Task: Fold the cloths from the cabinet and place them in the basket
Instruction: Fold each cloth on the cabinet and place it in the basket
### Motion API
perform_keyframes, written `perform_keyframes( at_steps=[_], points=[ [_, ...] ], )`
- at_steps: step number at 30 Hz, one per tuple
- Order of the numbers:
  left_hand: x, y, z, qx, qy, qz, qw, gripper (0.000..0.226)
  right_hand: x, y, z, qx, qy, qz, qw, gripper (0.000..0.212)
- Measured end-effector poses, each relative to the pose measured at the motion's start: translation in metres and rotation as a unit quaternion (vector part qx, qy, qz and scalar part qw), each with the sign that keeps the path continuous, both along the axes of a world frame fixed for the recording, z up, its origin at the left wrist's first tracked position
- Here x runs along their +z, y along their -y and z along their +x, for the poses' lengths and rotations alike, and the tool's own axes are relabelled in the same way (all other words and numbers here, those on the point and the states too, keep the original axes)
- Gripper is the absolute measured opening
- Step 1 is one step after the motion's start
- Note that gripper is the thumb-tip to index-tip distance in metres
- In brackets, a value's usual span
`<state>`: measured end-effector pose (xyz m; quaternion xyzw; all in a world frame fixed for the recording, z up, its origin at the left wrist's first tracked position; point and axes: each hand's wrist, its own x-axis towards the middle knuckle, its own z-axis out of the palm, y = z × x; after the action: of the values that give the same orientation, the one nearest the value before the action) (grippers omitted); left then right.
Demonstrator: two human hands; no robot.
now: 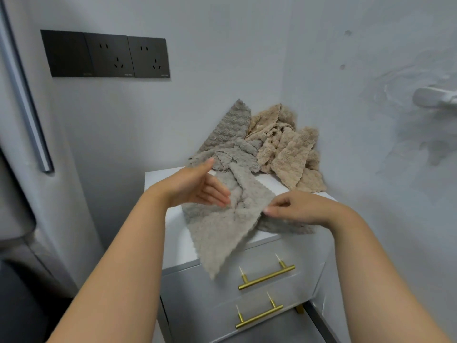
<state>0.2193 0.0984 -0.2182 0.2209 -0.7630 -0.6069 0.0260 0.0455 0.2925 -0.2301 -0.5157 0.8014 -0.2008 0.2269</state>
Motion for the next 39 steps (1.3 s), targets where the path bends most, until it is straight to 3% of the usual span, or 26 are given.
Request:
perform_keyframes(
  at_steps=[2, 4, 5, 8, 11, 14, 16, 18, 20, 22, 25, 31, 34, 36, 39],
  points=[
    [-0.002, -0.002, -0.011, 0.105, 0.071, -0.218, 0.968, 0.053, -0.003, 0.008, 0.004, -0.049, 0.016, -0.094, 0.994, 0.048],
    [-0.005, -0.005, -0.018, 0.103, 0.162, -0.405, 0.894, 0.039, -0.014, 0.019, 0.012, -0.061, -0.03, -0.13, 0.989, 0.051],
    [-0.009, -0.006, -0.021, 0.073, 0.209, -0.442, 0.869, 0.039, -0.021, 0.024, 0.017, -0.048, -0.052, -0.106, 0.992, 0.049],
    [-0.021, -0.01, -0.026, 0.0, 0.291, -0.424, 0.858, 0.062, -0.034, 0.032, 0.02, -0.034, -0.101, 0.007, 0.994, 0.048],
    [-0.039, -0.004, -0.032, 0.004, 0.298, -0.408, 0.863, 0.066, -0.026, 0.033, 0.011, -0.098, -0.183, 0.038, 0.978, 0.03],
    [-0.053, 0.007, -0.033, 0.062, 0.276, -0.403, 0.87, 0.067, -0.018, 0.029, 0.007, -0.186, -0.204, 0.016, 0.961, 0.028],
    [-0.058, 0.009, -0.033, 0.07, 0.271, -0.42, 0.863, 0.071, -0.023, 0.028, 0.006, -0.19, -0.223, -0.025, 0.956, 0.022],
    [-0.063, 0.009, -0.032, 0.041, 0.285, -0.443, 0.849, 0.077, -0.034, 0.03, 0.006, -0.131, -0.243, -0.038, 0.96, 0.033],
    [-0.065, 0.009, -0.029, 0.017, 0.296, -0.454, 0.84, 0.081, -0.048, 0.032, 0.005, -0.071, -0.222, 0.018, 0.972, 0.049],
    [-0.066, 0.012, -0.027, 0.011, 0.294, -0.453, 0.841, 0.082, -0.059, 0.034, 0.002, -0.068, -0.207, 0.073, 0.973, 0.056],
    [-0.07, 0.013, -0.026, 0.021, 0.292, -0.464, 0.836, 0.08, -0.068, 0.036, -0.004, -0.108, -0.212, 0.071, 0.969, 0.056],
    [-0.065, -0.005, -0.026, 0.016, 0.309, -0.496, 0.811, 0.074, -0.073, 0.031, 0.004, -0.158, -0.209, 0.001, 0.965, 0.051],
    [-0.061, -0.012, -0.019, 0.005, 0.328, -0.488, 0.809, 0.076, -0.075, 0.02, 0.007, -0.198, -0.163, -0.101, 0.961, 0.038],
    [-0.062, -0.016, -0.014, 0.015, 0.33, -0.497, 0.802, 0.076, -0.074, 0.012, 0.012, -0.275, -0.108, -0.194, 0.935, 0.029],
    [-0.065, -0.026, -0.01, 0.045, 0.292, -0.541, 0.788, 0.069, -0.071, -0.003, 0.015, -0.418, -0.026, -0.284, 0.862, 0.023]
  ],
)
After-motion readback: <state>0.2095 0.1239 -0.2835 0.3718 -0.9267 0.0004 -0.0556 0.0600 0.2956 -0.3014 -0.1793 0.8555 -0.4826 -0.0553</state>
